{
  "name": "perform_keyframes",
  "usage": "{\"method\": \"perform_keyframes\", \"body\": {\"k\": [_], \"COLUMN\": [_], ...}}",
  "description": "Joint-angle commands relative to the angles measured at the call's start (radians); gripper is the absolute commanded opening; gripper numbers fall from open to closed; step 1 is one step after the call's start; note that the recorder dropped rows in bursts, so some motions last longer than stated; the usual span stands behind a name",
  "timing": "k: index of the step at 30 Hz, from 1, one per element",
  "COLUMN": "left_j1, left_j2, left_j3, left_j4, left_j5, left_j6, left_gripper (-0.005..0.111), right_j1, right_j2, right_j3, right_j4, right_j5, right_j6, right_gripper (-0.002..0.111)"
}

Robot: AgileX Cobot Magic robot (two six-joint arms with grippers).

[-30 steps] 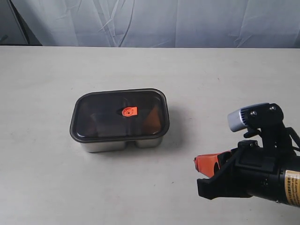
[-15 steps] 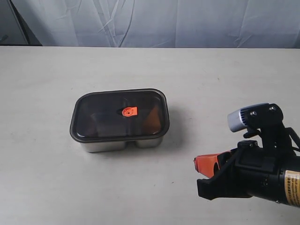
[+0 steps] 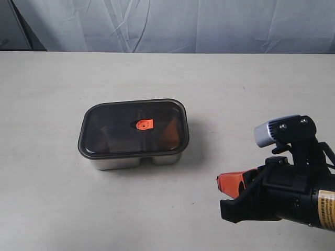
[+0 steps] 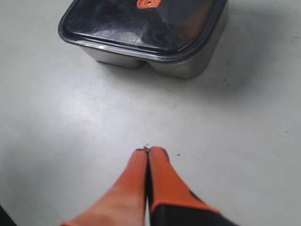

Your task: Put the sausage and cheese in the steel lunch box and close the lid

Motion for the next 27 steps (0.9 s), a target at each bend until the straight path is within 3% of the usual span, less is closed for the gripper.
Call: {"method": "perform_keyframes", "body": {"k": [1, 9, 14, 17, 22, 27], "left_j1": [0.002, 0.002, 0.002, 0.002, 0.002, 0.002], "left_j2": [-0.004, -0.004, -0.004, -0.004, -0.004, -0.004], "left_j3": [0.004, 0.004, 0.004, 0.004, 0.004, 0.004], "left_j4": [0.028, 0.028, 0.028, 0.028, 0.028, 0.028], "left_j5": [-0.016, -0.016, -0.016, -0.016, -0.016, -0.016], "left_j6": [-0.002, -0.002, -0.002, -0.002, -0.002, -0.002], "left_gripper": [0.000, 0.000, 0.000, 0.000, 0.000, 0.000], "right_j1": [0.003, 0.003, -0.009, -0.091, -0.339, -0.504], "right_j2": [-0.008, -0.036, -0.216, -0.364, -0.644, -0.906], "right_j3": [0.005, 0.005, 0.006, 0.027, 0.120, 0.184], "right_j4": [-0.002, 0.005, -0.001, -0.017, -0.009, 0.042], "right_j5": [0.005, 0.006, -0.014, -0.067, -0.246, -0.273], "right_j6": [-0.004, -0.004, -0.009, -0.007, -0.003, 0.117], "right_gripper": [-0.001, -0.001, -0.001, -0.001, -0.001, -0.001]}}
